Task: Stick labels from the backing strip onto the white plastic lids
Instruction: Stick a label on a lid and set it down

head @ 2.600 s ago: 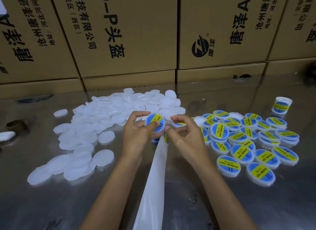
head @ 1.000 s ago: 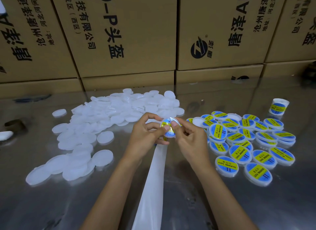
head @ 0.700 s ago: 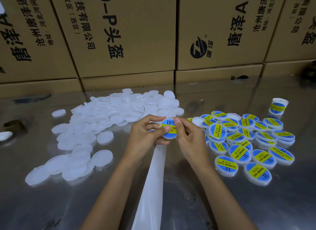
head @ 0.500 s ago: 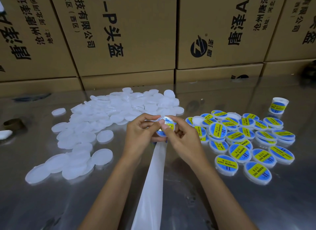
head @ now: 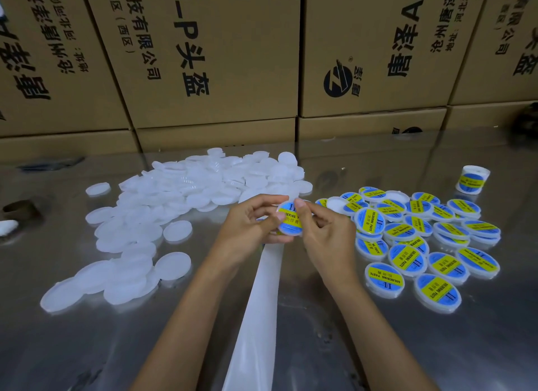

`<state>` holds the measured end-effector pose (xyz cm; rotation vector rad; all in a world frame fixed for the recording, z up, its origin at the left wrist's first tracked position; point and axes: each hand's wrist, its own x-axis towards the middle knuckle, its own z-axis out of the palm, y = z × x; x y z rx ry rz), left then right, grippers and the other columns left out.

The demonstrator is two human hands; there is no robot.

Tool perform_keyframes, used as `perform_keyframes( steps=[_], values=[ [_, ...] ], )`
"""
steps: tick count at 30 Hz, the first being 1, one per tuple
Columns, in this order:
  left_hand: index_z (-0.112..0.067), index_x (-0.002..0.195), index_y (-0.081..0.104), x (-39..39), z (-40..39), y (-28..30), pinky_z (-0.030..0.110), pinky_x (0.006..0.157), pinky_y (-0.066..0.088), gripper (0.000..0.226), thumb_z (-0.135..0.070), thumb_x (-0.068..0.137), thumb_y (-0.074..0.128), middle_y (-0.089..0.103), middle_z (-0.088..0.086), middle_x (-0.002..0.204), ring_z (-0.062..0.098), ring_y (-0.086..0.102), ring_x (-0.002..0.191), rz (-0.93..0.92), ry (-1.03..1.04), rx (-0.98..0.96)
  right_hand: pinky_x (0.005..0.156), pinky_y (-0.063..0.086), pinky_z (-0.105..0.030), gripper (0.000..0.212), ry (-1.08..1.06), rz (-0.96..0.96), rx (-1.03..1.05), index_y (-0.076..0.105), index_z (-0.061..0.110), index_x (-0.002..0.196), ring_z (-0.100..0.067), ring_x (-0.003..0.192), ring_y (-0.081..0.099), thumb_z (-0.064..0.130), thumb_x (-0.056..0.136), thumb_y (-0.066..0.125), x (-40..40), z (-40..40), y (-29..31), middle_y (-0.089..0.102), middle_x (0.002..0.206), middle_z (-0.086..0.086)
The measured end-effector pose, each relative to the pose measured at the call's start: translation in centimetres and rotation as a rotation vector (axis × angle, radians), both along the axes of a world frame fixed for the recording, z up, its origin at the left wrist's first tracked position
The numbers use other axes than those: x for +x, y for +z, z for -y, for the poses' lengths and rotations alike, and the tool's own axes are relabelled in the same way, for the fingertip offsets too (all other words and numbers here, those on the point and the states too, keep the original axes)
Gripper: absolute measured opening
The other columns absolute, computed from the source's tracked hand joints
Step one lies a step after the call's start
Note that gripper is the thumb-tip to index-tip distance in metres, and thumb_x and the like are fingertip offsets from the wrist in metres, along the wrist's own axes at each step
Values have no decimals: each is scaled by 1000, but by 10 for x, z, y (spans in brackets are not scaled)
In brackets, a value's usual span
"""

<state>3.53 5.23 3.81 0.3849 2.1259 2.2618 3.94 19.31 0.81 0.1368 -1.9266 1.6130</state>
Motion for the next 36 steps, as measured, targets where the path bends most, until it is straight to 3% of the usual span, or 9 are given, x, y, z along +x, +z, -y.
perform_keyframes(
  steps=[8,11,13,15,18,22,25,28,36],
  values=[
    [-8,105,70,2,3,3,34,61,62,25,-2,83,78,75,10,88,23,74,69,-9,80,-63,51,29,-26,47,30,58,-30,46,14,59,-10,53,32,35,101,54,1,1,2,34,52,7],
    [-4,99,69,1,4,2,31,59,62,20,-5,83,79,76,12,83,24,74,67,-4,171,-10,55,32,-24,39,148,119,-65,61,8,74,-5,53,37,31,103,49,0,2,2,42,54,13],
    [-3,95,67,1,3,1,31,57,61,15,-5,84,78,77,10,81,24,75,67,3,212,43,58,37,-15,15,235,108,-19,71,20,95,0,57,46,23,100,57,2,3,2,53,60,18],
    [-2,92,66,1,2,2,29,55,60,12,-4,86,77,77,9,79,23,75,65,13,250,94,61,42,-11,19,294,100,9,69,26,107,2,62,52,16,91,70,2,7,2,60,68,20],
    [-2,89,66,2,1,2,29,53,60,11,-8,88,75,77,10,80,24,75,67,15,272,111,58,41,-11,32,313,40,15,67,37,101,2,59,49,11,86,75,2,8,2,55,61,19],
    [-4,90,67,3,1,3,32,55,62,10,-12,91,73,77,10,79,26,73,59,24,258,75,58,43,-40,43,267,-12,36,66,58,90,-15,63,43,16,91,70,2,7,1,47,66,-19],
    [-6,93,67,3,0,4,30,57,61,6,-10,92,71,77,11,82,27,73,61,29,224,51,53,34,-27,46,186,-29,73,63,65,87,-5,56,35,20,95,66,1,6,-1,38,56,4],
    [-7,95,65,1,-1,2,34,61,63,4,-6,93,69,76,9,86,30,74,65,21,219,9,52,35,-8,43,157,-48,47,66,57,84,1,51,47,16,97,62,3,5,-1,52,52,20],
    [-13,103,68,1,-4,1,23,57,56,33,13,86,57,73,-4,86,15,73,67,-24,206,-61,53,42,-11,8,191,124,-67,63,30,93,1,49,57,24,98,61,-1,4,-1,62,53,16]
  ],
)
